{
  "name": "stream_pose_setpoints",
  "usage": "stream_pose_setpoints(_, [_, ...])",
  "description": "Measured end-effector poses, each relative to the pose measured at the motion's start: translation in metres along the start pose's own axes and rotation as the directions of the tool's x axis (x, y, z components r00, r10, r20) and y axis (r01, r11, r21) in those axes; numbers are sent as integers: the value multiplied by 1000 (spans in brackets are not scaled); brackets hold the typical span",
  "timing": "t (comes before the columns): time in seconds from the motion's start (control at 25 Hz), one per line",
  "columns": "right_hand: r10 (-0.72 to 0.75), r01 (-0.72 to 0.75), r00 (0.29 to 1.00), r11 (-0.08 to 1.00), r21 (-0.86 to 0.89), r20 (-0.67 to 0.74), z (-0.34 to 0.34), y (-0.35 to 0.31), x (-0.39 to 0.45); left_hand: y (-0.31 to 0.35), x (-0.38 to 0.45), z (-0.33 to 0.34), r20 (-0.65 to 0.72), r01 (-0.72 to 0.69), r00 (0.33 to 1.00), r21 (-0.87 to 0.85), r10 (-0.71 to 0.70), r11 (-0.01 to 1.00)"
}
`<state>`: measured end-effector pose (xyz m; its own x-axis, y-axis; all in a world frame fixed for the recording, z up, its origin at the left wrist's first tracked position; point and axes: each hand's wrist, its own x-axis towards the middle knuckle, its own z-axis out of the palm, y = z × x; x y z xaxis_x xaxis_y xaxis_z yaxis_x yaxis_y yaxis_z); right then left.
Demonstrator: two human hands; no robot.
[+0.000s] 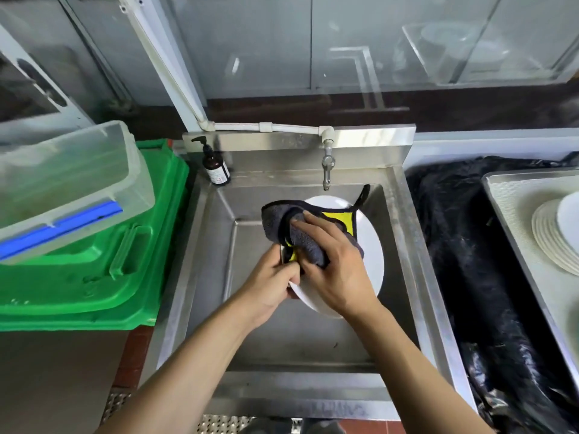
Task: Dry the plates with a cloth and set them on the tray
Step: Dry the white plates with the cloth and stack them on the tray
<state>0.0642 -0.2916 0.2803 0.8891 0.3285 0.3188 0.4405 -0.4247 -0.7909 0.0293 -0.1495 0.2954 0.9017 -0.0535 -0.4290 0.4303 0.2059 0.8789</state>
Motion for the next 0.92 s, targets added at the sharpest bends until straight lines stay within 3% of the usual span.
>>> stream_pose_setpoints(0.08, [14,-15,999,1000,-16,-29,-5,4,12,5,-2,-6,36,-21,999,16,20,1000])
stream_pose_setpoints(0.2, [174,-183,976,982,-53,-133,-13,2,31,11,-2,-11,64,-40,997,19,39,999])
stream_pose_setpoints(0.44, [6,-8,999,998,63,38,1,-27,20,30,5,-25,-48,-97,994,-8,96,995])
stream_pose_setpoints(0.68, [13,-6,994,998,-62,112,-7,-23,-13,39,7,-41,-30,-161,987,-44,160,986])
stream_pose_setpoints(0.76, [27,-17,997,992,-125,77,-7,-13,-25,42,6,-47,-6,-141,990,-68,141,988])
stream_pose_setpoints(0.92, [201,-218,973,962,-164,-114,-11,3,-27,44,3,-48,28,-108,994,-48,110,993])
